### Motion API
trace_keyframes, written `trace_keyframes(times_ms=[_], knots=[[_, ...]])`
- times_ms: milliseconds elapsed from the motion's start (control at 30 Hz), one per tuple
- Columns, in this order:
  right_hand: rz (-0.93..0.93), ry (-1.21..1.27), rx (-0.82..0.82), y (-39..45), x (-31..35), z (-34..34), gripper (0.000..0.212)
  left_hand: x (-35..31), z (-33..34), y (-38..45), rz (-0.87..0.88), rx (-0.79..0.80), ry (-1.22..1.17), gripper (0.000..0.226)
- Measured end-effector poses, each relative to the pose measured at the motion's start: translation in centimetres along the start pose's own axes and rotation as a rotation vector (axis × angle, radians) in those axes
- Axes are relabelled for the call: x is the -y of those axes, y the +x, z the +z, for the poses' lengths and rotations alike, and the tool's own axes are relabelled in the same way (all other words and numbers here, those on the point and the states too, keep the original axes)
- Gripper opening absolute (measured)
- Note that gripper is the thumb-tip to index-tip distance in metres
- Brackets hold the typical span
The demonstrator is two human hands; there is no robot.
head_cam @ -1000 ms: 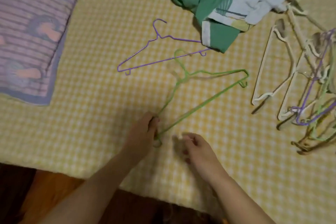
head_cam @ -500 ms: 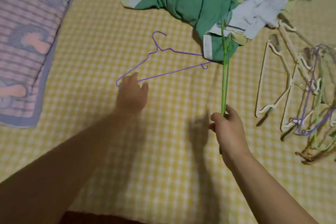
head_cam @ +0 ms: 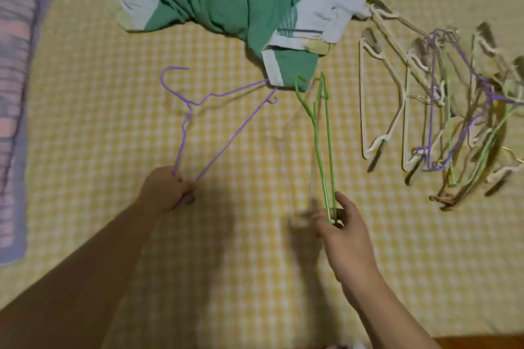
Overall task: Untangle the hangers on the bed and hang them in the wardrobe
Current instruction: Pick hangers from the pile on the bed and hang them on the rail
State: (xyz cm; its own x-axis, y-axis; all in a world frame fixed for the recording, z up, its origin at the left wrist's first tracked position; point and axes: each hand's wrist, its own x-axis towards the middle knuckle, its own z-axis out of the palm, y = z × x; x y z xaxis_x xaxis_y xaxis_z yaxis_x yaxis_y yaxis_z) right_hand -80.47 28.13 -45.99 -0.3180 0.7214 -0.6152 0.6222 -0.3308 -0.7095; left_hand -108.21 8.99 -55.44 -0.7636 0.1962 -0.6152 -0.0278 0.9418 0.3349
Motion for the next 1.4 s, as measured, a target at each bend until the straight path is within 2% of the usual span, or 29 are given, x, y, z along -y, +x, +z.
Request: trace_keyframes(times_ms=[67,100,167,233,333,367,400,467,567,633,767,967,1100,1200,1300,1400], knots=[[0.023,-0.008,0.018,-1.5,1.3,-1.9,0.050,0.6,1.4,-3.7,-0.021,-0.006,0.063,0.040],[0.036,-0.036,0.009,-1.9,1.8,-2.7,0.041,0.6,2.1,-5.6,-0.058,0.009,0.009,0.030],[0.106,-0.092,-0.013,-2.8,2.1,-5.2,0.036,0.1,4.0,-10.6,-0.147,0.081,-0.253,0.010],[0.175,-0.084,0.012,-4.1,1.8,-7.8,0.037,-0.8,5.4,-15.5,-0.192,0.130,-0.487,0.008],[0.167,-0.037,0.074,-5.9,2.1,-10.9,0.030,-2.6,5.5,-20.7,-0.124,0.067,-0.693,0.020],[0.138,-0.047,0.096,-7.2,2.3,-12.8,0.028,-4.0,4.7,-23.7,-0.079,0.043,-0.698,0.019],[0.115,-0.043,0.115,-8.1,2.6,-14.1,0.032,-5.2,4.1,-25.6,-0.040,0.038,-0.728,0.007],[0.104,0.049,0.144,-10.5,2.3,-17.0,0.036,-7.9,2.8,-30.1,0.032,0.038,-0.724,0.019],[0.133,0.277,0.152,-15.9,0.9,-23.6,0.022,-13.2,1.5,-38.1,0.197,0.071,-0.650,0.003],[0.150,0.398,0.066,-19.9,-0.2,-28.9,0.017,-17.3,2.0,-43.2,0.299,0.139,-0.611,0.011],[0.185,0.437,-0.231,-25.1,-5.7,-38.3,0.015,-25.2,5.9,-51.5,0.427,0.411,-0.468,0.011],[0.405,0.659,-0.582,-30.0,-13.7,-46.7,0.012,-31.4,13.0,-59.2,0.446,0.852,-0.200,0.010],[0.532,0.860,-0.700,-34.0,-17.6,-47.2,0.011,-34.2,17.3,-61.3,0.427,1.118,0.034,0.017],[0.616,0.993,-0.809,-37.8,-20.0,-45.3,0.013,-35.4,20.6,-62.6,0.464,1.214,0.263,0.018],[0.665,1.163,-0.918,-42.5,-21.4,-42.2,0.027,-35.3,23.7,-65.7,0.507,1.319,0.482,0.017],[0.680,1.356,-1.150,-49.7,-22.9,-39.4,0.037,-33.1,27.2,-72.5,0.641,1.403,0.726,0.013]])
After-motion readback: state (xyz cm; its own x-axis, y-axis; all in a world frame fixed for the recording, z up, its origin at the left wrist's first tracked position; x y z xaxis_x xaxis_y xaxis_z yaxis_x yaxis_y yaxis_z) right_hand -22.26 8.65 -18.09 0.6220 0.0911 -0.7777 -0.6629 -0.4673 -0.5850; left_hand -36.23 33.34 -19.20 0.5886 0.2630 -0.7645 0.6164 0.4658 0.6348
